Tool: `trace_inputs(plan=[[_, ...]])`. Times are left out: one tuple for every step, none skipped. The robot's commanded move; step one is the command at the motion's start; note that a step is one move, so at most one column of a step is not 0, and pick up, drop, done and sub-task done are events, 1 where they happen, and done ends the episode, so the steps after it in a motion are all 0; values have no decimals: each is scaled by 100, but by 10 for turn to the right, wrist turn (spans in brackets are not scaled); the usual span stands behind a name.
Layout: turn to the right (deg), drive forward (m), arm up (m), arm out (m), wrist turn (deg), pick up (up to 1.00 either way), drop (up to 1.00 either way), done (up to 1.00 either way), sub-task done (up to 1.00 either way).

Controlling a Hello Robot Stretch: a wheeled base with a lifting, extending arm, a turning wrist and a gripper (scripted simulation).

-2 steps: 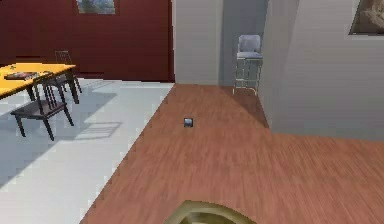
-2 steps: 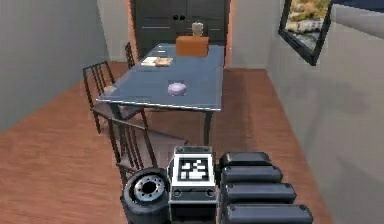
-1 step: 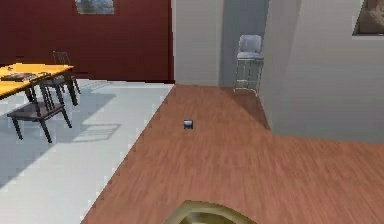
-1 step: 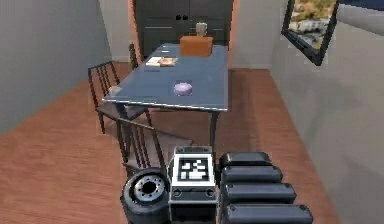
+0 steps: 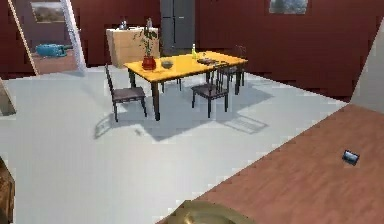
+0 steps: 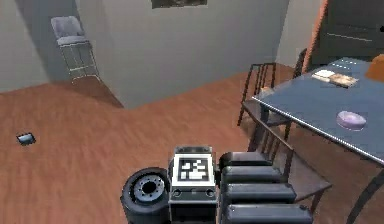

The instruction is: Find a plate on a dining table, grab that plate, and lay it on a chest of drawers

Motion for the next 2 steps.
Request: trace_inputs(plan=[[-330,0,0,0,0,0,0,0,0],[0,100,0,0,0,0,0,0,0]])
